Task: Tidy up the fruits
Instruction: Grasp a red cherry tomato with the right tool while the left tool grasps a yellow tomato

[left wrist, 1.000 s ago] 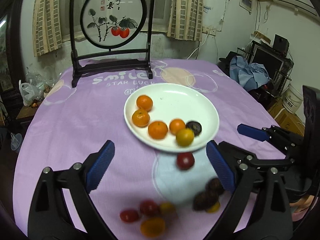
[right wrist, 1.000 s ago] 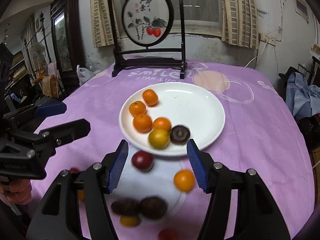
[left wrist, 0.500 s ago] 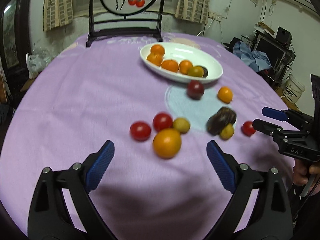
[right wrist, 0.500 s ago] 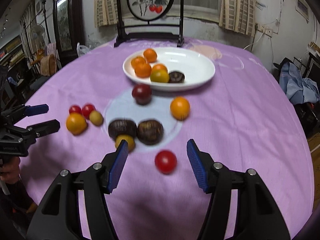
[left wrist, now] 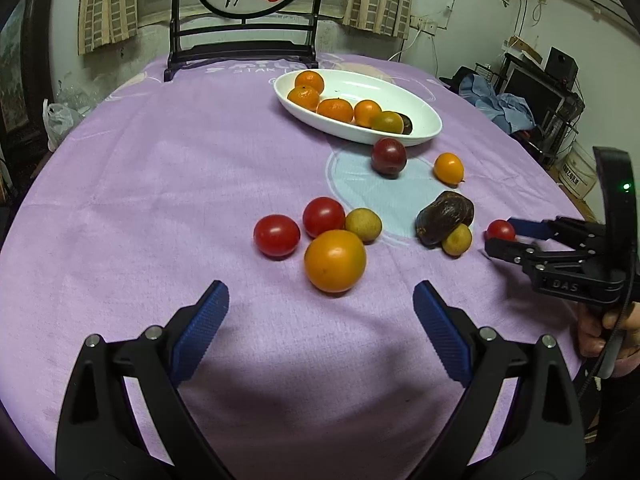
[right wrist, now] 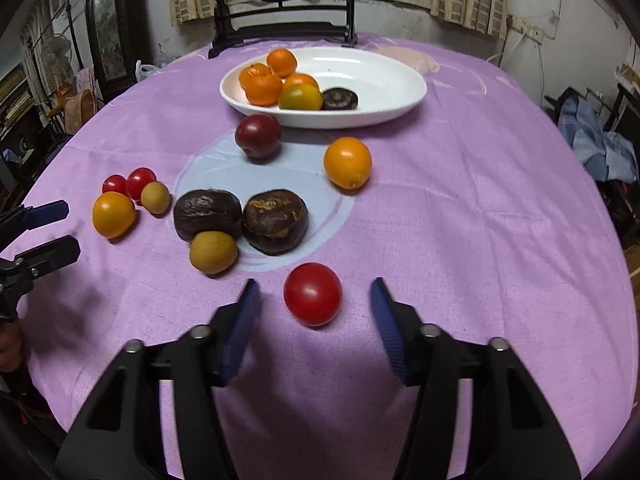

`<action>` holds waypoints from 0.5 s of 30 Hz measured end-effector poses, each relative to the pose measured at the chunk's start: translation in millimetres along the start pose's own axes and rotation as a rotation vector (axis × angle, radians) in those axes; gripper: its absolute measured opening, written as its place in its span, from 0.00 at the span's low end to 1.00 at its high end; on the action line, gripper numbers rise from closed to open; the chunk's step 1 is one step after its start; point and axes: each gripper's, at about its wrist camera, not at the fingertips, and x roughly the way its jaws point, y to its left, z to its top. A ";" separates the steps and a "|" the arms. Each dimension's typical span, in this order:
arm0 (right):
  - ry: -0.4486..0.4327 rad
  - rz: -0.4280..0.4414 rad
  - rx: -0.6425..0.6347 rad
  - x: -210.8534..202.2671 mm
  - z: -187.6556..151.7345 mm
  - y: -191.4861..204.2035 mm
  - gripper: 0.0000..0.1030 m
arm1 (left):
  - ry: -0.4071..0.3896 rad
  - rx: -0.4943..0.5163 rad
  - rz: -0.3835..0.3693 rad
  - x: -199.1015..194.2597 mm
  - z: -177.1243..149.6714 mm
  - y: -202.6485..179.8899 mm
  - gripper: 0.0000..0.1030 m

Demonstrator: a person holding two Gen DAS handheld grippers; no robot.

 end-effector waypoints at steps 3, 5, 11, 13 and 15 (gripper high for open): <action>0.005 -0.002 -0.004 1.8 1.0 0.3 0.43 | 0.001 -0.007 -0.003 0.3 0.6 0.9 0.92; 0.006 -0.001 -0.002 2.6 0.5 -0.4 0.36 | 0.005 -0.006 -0.006 0.8 0.7 0.3 0.92; -0.033 0.026 0.032 -3.2 -2.7 -5.3 0.28 | 0.026 0.002 -0.012 7.7 3.3 -1.8 0.87; -0.043 0.034 0.044 -4.9 -3.8 -7.5 0.28 | 0.036 0.016 -0.015 11.6 6.2 -4.8 0.73; -0.050 0.037 0.048 -6.2 -4.2 -8.3 0.28 | 0.056 0.030 -0.023 18.4 9.6 -8.7 0.61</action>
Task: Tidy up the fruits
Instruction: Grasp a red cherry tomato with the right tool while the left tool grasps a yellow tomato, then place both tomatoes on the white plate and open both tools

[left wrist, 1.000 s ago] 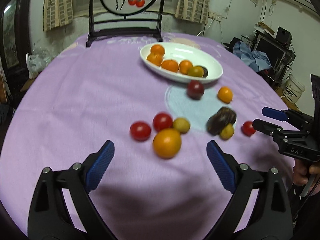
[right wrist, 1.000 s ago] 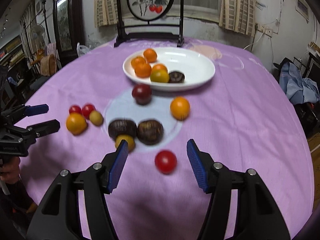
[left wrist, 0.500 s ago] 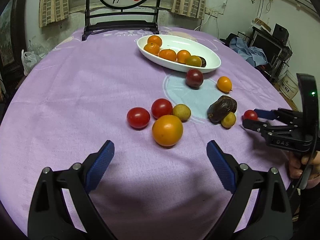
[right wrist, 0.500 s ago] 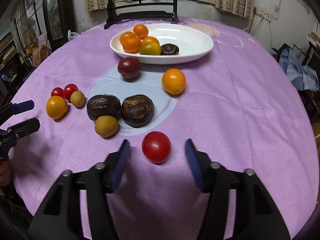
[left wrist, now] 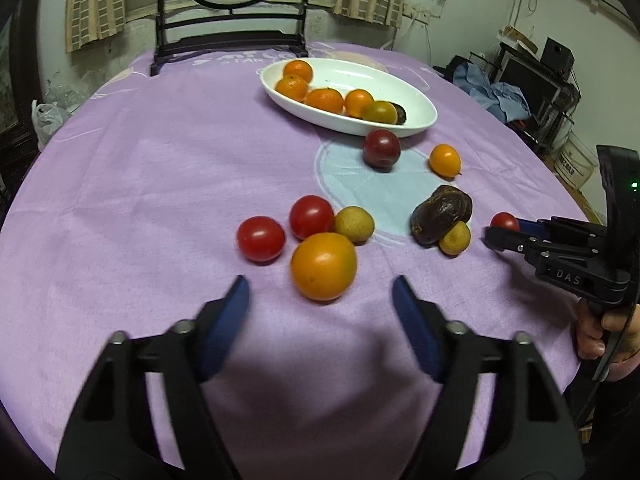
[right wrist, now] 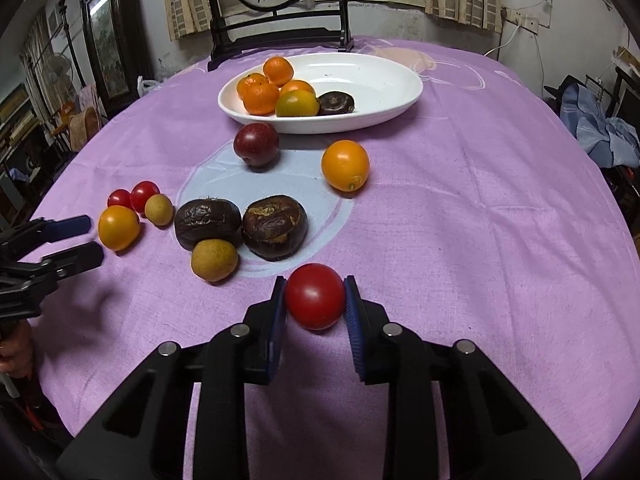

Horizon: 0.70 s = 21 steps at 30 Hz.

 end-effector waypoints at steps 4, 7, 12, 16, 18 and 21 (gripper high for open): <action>-0.010 0.006 0.003 -2.0 -0.9 -0.1 0.28 | 0.041 0.022 0.008 12.7 5.1 -5.9 0.48; -0.019 0.013 0.002 -3.5 -1.0 -0.3 0.28 | 0.045 0.022 0.015 15.9 8.4 -6.6 0.48; -0.023 0.022 0.009 -4.1 -1.8 -1.9 0.28 | 0.066 0.018 0.018 23.3 13.1 -5.2 0.48; -0.026 0.026 0.013 -4.8 -2.0 -2.7 0.28 | 0.076 0.021 0.036 28.4 16.1 -5.3 0.40; -0.028 0.029 0.014 -5.1 -2.1 -2.5 0.28 | 0.076 0.024 0.040 28.4 16.5 -5.6 0.40; -0.032 0.035 0.014 -6.5 -2.9 -2.8 0.28 | 0.074 0.025 0.035 25.5 14.1 -5.9 0.40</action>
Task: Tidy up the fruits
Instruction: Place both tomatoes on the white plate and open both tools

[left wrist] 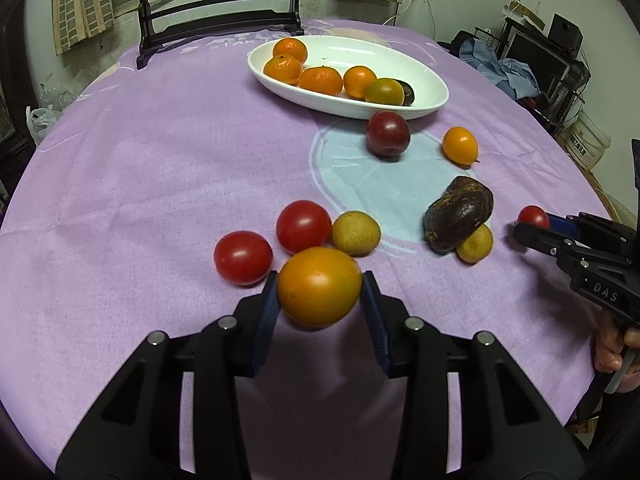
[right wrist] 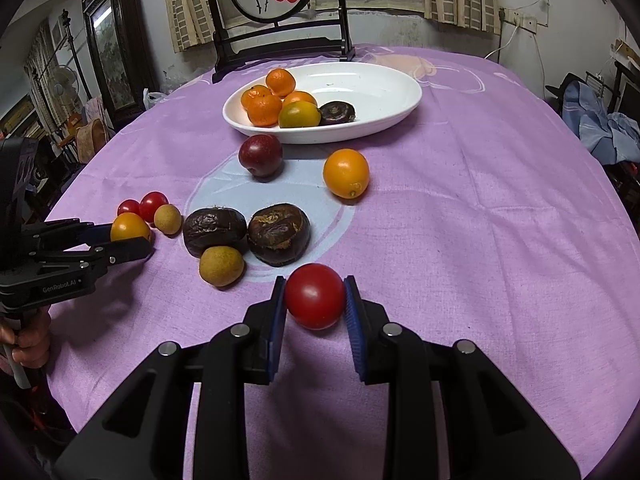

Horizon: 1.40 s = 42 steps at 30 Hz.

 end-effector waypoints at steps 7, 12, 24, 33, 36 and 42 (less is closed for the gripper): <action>-0.011 0.033 -0.002 -5.1 8.8 0.7 0.28 | -0.057 0.012 -0.046 -25.0 7.5 -3.3 0.40; -0.121 0.064 0.013 -11.5 56.6 -1.9 0.28 | -0.143 0.022 -0.087 -36.6 53.5 -8.1 0.40; -0.122 0.036 0.094 76.2 163.9 -36.0 0.28 | -0.095 0.029 -0.012 52.3 187.3 -15.5 0.40; -0.080 0.012 0.067 86.8 162.6 -36.4 0.52 | -0.041 0.037 0.040 86.2 193.6 -16.1 0.62; -0.135 -0.016 0.049 71.0 160.4 -32.2 0.58 | -0.090 0.048 0.072 68.4 190.4 -16.4 0.71; -0.165 -0.019 0.030 43.2 148.7 -17.9 0.58 | -0.155 0.015 0.055 21.7 172.5 -9.1 0.80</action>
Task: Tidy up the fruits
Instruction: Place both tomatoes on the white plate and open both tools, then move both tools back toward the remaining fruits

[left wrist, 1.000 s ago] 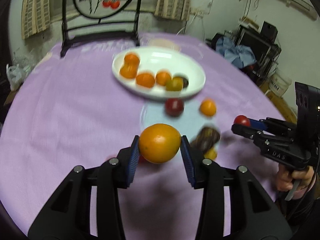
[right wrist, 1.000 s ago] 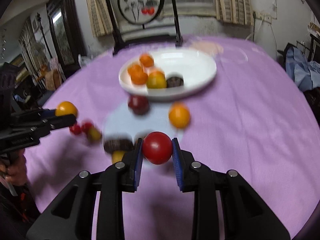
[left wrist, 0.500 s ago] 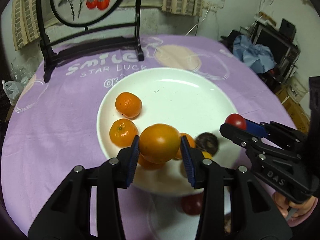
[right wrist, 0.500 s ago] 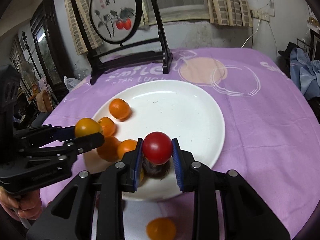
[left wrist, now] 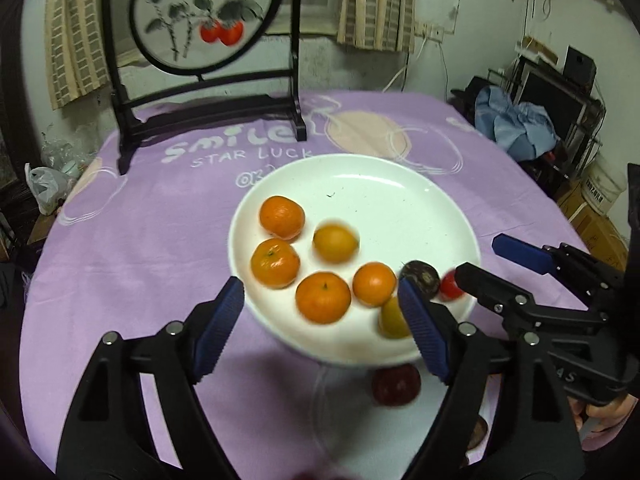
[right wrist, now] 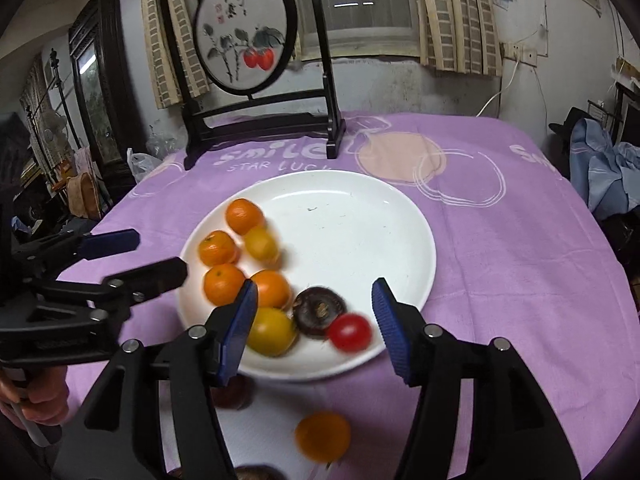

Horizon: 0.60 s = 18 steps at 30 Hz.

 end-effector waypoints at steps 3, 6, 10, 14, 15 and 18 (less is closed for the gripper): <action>-0.020 -0.006 -0.031 -19.9 -8.9 13.2 0.58 | -0.029 0.009 0.011 -25.5 -13.7 -1.3 0.83; -0.027 -0.005 -0.052 -38.2 -19.3 25.0 0.58 | -0.064 0.011 0.018 -52.4 -31.0 -3.4 0.85; -0.026 -0.004 -0.071 -60.6 -36.9 37.1 0.58 | -0.080 -0.020 -0.004 -79.3 -55.7 -0.1 0.87; -0.012 -0.023 -0.088 -77.4 -60.6 43.3 0.58 | -0.084 -0.050 -0.002 -96.9 -90.5 7.8 0.87; -0.004 -0.024 -0.087 -81.9 -70.5 43.1 0.58 | -0.082 -0.051 0.004 -99.7 -98.6 9.0 0.87; 0.037 -0.020 -0.090 -88.3 -95.7 43.5 0.58 | -0.064 -0.051 0.022 -103.8 -131.3 15.5 0.87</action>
